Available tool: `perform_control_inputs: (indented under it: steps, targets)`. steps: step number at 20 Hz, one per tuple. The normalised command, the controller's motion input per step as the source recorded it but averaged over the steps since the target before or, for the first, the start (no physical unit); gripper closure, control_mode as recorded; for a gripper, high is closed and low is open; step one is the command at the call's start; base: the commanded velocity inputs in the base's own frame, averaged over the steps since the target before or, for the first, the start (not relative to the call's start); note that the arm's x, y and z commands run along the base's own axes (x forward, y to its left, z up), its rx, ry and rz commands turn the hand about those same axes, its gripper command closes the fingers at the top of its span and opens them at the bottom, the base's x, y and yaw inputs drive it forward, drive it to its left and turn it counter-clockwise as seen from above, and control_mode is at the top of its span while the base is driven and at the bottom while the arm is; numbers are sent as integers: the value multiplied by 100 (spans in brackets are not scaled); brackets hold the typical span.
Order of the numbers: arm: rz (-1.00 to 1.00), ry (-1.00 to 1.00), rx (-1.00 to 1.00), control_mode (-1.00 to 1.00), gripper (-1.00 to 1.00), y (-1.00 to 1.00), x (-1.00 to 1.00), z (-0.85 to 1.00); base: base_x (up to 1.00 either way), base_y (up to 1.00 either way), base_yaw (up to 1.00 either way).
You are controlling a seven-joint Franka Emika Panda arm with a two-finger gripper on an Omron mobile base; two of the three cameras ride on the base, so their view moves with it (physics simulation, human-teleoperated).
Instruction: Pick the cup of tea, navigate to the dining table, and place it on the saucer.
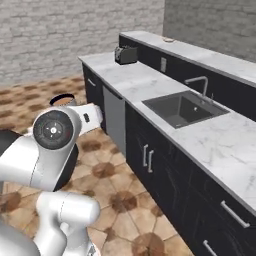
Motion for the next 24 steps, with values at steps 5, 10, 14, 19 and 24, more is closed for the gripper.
perform_control_inputs:
  steps: [5, 10, 14, 19, 24]
  targets:
    - [0, 0, 0, 100, 100, 0, 0, 0, 84, 92, -11]
    - [0, 0, 0, 100, 100, 0, 0, 0, 99, 74, 0]
    - [0, 0, 0, 100, 100, 0, 0, 0, 100, 74, 0]
    - [0, 0, 0, 100, 100, 0, 0, 0, 100, 84, 0]
    - [0, 0, 0, 100, 100, 0, 0, 0, 100, 91, 0]
